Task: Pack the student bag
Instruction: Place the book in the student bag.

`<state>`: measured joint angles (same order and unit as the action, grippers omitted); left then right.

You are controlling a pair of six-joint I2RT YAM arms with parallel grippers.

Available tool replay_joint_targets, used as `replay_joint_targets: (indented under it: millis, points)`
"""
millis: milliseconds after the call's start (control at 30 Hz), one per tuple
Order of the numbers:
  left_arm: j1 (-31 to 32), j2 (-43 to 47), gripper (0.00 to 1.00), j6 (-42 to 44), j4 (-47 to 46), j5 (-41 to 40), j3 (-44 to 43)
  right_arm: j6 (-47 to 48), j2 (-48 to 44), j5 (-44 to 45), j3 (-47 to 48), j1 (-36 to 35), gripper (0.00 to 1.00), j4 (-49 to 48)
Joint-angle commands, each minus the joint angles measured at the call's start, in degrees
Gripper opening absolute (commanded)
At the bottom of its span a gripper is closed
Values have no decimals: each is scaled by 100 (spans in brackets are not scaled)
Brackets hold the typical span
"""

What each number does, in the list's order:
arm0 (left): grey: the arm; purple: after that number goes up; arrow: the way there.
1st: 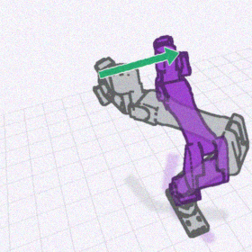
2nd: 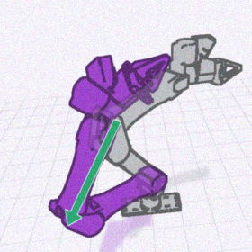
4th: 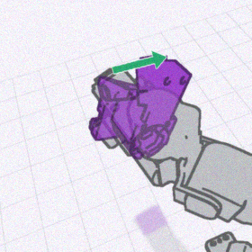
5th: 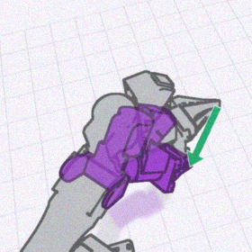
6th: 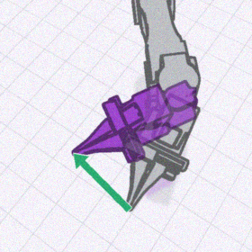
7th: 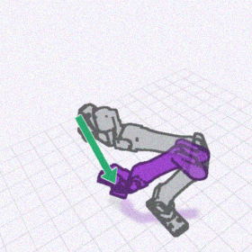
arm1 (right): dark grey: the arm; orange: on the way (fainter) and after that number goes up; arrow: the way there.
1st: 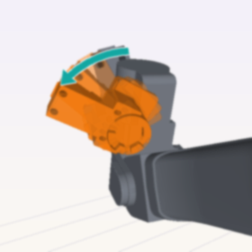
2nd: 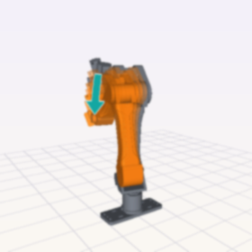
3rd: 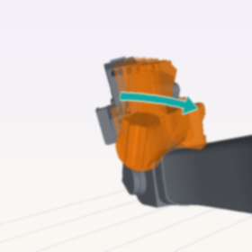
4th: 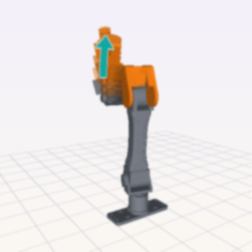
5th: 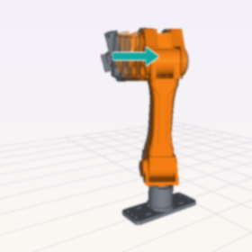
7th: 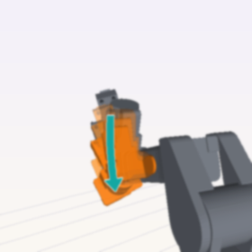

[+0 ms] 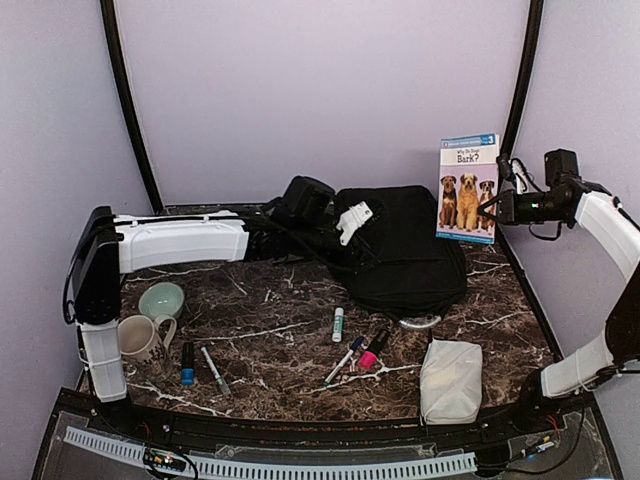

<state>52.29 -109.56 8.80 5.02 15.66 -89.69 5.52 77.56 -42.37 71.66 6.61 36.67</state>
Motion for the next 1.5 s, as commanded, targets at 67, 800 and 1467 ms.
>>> replay_joint_targets:
  millis: [67,800,1467]
  points:
    - [321,-956,49,745,677,-443,-1071,186,-345,-209,-413,112,0,-204]
    - [465,-2507,56,1324,140,-434,-1729,153,-332,-342,-472,112,0,-30]
    - [484,-2150,0,669,-1137,-1096,-2145,1979,-822,-506,332,112,0,2529]
